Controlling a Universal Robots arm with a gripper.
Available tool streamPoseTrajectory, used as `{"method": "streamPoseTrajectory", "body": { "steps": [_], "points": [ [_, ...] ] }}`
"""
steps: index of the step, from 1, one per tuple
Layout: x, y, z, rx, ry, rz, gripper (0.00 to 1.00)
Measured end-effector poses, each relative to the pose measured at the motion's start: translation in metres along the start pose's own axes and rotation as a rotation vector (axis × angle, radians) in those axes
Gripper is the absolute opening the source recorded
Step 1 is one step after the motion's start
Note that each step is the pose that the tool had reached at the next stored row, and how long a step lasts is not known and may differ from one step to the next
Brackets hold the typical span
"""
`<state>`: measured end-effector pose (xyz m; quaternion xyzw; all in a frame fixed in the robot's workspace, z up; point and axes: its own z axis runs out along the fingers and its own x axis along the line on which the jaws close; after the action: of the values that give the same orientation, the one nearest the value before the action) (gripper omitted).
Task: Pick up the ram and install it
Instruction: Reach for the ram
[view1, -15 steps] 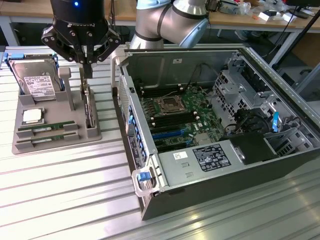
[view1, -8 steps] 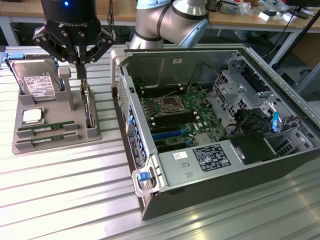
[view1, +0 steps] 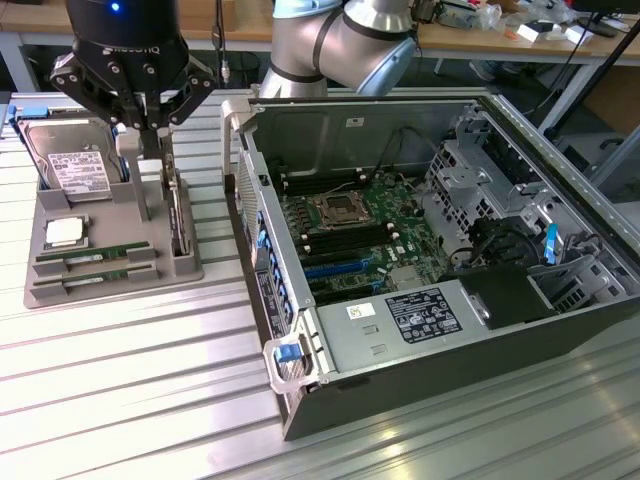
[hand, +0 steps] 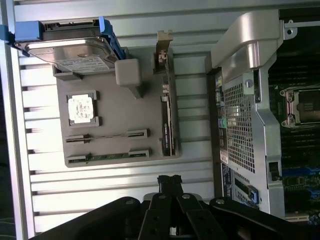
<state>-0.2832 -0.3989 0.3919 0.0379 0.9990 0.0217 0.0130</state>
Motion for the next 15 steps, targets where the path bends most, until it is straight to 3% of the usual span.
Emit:
{"method": "streamPoseTrajectory", "body": {
  "steps": [15],
  "points": [
    [0.023,-0.0017,0.0005,-0.0001,-0.0001,0.000,0.11]
  ]
}}
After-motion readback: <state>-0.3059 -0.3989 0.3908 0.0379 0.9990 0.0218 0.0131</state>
